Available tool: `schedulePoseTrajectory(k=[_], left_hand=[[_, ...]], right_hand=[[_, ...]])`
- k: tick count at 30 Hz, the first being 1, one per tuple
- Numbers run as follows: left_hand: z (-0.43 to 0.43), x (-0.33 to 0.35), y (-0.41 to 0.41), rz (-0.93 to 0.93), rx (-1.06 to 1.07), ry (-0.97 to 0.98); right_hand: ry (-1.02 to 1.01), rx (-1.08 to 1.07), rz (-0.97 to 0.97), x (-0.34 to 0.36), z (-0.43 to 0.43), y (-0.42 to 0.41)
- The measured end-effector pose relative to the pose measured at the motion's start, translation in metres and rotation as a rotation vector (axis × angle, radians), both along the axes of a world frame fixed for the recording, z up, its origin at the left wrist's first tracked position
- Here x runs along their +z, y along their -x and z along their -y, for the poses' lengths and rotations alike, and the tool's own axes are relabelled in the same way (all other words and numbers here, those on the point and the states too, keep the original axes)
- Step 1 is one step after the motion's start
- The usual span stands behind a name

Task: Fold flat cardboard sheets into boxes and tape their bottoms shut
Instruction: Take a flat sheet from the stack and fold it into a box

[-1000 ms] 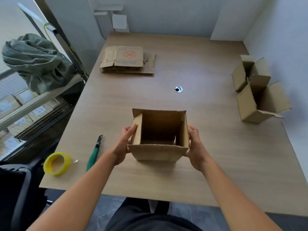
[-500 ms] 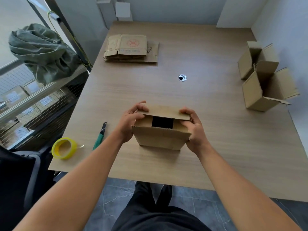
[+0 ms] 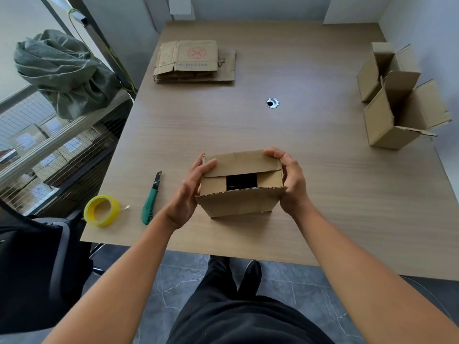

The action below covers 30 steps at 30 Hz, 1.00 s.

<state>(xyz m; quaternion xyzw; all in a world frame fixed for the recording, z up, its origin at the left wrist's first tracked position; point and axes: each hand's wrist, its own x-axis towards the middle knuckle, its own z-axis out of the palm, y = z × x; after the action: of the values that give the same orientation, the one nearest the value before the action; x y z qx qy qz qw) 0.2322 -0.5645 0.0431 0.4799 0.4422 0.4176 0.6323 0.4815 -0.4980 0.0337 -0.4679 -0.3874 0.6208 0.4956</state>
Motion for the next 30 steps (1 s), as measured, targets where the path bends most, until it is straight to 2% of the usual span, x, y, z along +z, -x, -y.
schedulePoseTrajectory(k=[3, 7, 9, 11, 13, 17, 21, 24, 30], left_hand=[[-0.001, 0.005, 0.007, -0.165, -0.033, -0.036], [-0.009, 0.005, 0.000, -0.276, 0.272, -0.028], [-0.013, 0.003, -0.008, -0.362, 0.374, -0.044], [-0.016, 0.001, -0.013, -0.331, 0.393, -0.042], [-0.017, 0.000, -0.013, -0.253, 0.387, 0.022], [-0.015, -0.016, -0.010, -0.080, 0.351, 0.315], [-0.013, -0.022, -0.023, 0.010, 0.247, 0.381], [-0.019, -0.019, -0.039, -0.019, 0.235, 0.367], [-0.016, -0.032, -0.069, -0.077, 0.199, 0.390]], right_hand=[[0.014, 0.005, -0.029, 0.003, 0.003, -0.003], [-0.028, 0.077, -0.070, -0.001, 0.008, -0.008], [-0.122, 0.121, 0.069, -0.005, 0.016, -0.009], [-0.179, 0.155, 0.220, -0.008, 0.022, -0.010], [-0.153, 0.172, 0.252, -0.007, 0.023, -0.015], [0.034, 0.158, 0.124, -0.004, 0.030, -0.017], [0.303, 0.175, -0.002, -0.004, 0.040, -0.015], [0.399, 0.134, 0.003, -0.012, 0.047, -0.024], [0.359, 0.034, -0.010, -0.030, 0.053, -0.053]])
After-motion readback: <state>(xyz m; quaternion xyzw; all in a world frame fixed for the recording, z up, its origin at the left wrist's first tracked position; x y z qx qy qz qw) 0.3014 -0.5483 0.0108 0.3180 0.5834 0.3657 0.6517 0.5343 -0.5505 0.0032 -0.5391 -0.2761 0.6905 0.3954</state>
